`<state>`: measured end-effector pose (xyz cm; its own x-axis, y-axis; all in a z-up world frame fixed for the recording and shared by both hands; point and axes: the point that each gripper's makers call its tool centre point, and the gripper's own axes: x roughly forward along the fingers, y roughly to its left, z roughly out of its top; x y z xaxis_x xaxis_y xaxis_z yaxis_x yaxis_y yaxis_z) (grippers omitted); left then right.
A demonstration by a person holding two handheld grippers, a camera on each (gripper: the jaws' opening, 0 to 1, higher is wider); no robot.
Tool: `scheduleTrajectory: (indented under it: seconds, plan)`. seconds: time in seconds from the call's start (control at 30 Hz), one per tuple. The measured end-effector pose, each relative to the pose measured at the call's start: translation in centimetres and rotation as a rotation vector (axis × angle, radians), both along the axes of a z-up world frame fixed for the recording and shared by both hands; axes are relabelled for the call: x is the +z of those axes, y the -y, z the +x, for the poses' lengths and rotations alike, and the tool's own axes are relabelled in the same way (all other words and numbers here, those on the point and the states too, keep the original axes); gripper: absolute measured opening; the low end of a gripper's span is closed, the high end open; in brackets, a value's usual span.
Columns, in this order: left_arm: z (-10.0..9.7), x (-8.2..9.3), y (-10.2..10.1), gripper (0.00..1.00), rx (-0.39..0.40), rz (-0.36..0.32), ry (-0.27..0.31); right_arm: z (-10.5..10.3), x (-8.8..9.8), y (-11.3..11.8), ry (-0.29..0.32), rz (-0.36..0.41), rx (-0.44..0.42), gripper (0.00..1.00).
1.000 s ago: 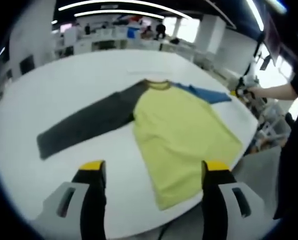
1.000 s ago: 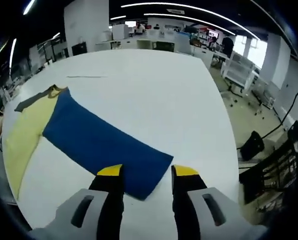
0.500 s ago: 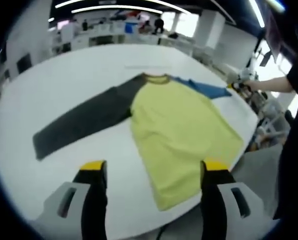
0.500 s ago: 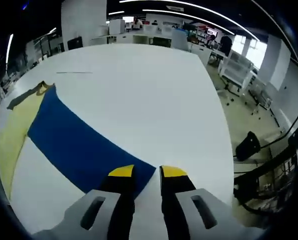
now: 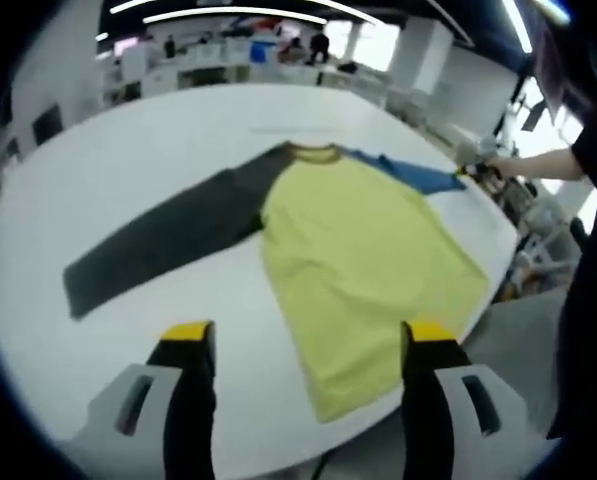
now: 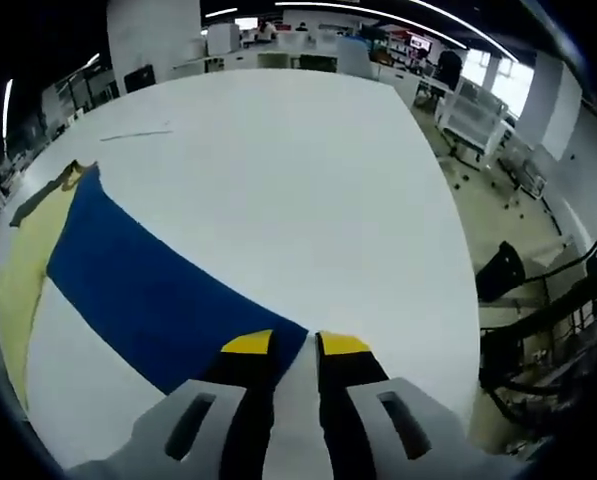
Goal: Fold the garment on the visible template until the final outline fits inside the template.
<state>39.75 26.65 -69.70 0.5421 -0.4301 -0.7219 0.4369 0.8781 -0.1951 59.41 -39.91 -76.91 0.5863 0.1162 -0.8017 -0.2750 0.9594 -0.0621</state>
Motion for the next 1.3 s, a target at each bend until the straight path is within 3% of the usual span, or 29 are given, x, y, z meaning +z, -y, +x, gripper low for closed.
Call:
scheduleTrajectory:
  seconds: [0.17,0.27,0.53,0.67,0.8,0.93,1.1,1.3]
  plan:
    - [0.0,-0.2,0.1,0.71,-0.007,0.0,-0.004,-0.1,-0.2,-1.0,-0.023,0.071,-0.007,0.02]
    - [0.0,-0.2,0.2,0.71,-0.01,0.001,-0.005,0.7,-0.5,-0.1,-0.018,0.064,-0.019,0.02]
    - [0.0,0.2,0.1,0.71,-0.007,0.004,0.002,0.3,-0.1,-0.7,-0.01,0.038,-0.012,0.02]
    - [0.0,0.5,0.3,0.71,-0.01,0.002,0.009,0.6,0.9,-1.3,0.008,0.096,-0.081,0.01]
    - [0.2,0.9,0.3,0.71,-0.013,0.0,0.019,0.7,1.5,-0.4,-0.028,0.12,-0.142,0.01]
    - [0.4,1.4,0.4,0.71,-0.012,-0.008,0.039,0.9,3.2,0.1,-0.024,0.184,-0.216,0.01]
    - [0.6,2.2,0.7,0.71,-0.019,-0.024,0.068,1.2,5.4,0.9,-0.018,0.194,-0.22,0.01]
    - [0.6,3.1,0.7,0.71,-0.019,-0.04,0.101,1.0,8.7,-0.3,0.006,0.2,-0.2,0.01]
